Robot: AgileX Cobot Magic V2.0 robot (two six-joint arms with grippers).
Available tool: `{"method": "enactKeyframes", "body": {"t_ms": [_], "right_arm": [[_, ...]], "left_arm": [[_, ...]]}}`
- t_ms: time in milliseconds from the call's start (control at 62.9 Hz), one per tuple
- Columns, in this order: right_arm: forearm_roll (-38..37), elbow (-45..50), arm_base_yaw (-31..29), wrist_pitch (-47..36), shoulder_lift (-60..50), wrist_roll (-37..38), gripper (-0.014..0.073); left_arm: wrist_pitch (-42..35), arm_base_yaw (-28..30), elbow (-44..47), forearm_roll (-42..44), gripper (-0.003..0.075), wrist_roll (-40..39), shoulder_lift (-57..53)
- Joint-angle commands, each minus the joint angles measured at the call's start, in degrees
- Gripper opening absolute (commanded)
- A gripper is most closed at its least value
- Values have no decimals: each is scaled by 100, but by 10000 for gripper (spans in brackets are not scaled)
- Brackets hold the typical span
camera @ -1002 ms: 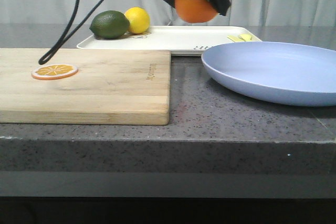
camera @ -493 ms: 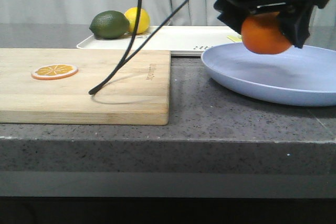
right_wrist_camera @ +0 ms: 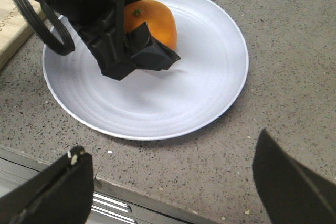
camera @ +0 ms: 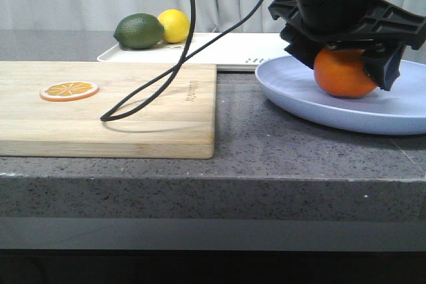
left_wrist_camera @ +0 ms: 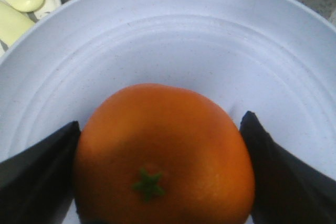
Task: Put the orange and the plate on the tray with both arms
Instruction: 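Lower the orange onto the plate and open the left gripper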
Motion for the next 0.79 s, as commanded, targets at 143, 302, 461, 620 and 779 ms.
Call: {"method": "enactKeyframes", "body": {"t_ms": [143,302,461,620,779], "right_arm": [[-3,-204,5,-383,57,-63,622],[-3,-204,5,-388,57,-63,622],[-3,-204,5,-388,57,-63,622],[-3,-204,5,-394,57,-63,622],[-3,-204,5,-408,57,-63,622]], "left_arm": [[-277,-44,-205,-69,569,7,-475],[-86,-44,-215,-69,568,-78,-708],[20,-34,-215,-69,568,-197,-935],[20,-34,-215,-128,568,-197,-876],[-112,-47,-203,-174,568,-197,-659]]}}
